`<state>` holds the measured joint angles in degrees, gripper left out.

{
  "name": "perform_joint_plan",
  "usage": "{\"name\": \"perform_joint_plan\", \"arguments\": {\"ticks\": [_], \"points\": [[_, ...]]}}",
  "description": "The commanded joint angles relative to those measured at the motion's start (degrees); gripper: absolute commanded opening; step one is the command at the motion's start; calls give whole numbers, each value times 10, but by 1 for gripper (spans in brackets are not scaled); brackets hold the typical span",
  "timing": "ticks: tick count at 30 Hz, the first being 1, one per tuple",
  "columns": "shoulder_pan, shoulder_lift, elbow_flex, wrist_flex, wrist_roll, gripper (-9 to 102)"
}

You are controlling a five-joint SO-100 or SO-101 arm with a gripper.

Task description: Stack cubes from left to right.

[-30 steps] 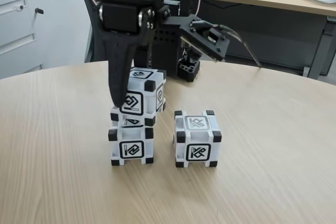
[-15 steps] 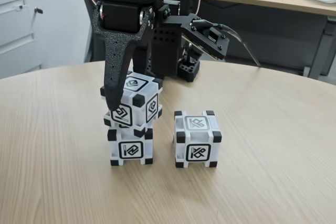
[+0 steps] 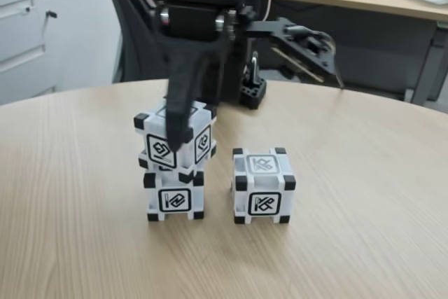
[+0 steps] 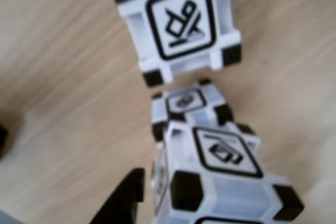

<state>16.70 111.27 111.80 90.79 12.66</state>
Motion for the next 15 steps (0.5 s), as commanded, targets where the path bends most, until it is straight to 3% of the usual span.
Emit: {"name": "perform_joint_plan", "arguments": {"ticks": [1, 10, 15], "points": [[-38, 21, -24, -2, 25, 41], [-178, 11, -24, -2, 103, 41], [-203, 10, -24, -2, 98, 41]]}}
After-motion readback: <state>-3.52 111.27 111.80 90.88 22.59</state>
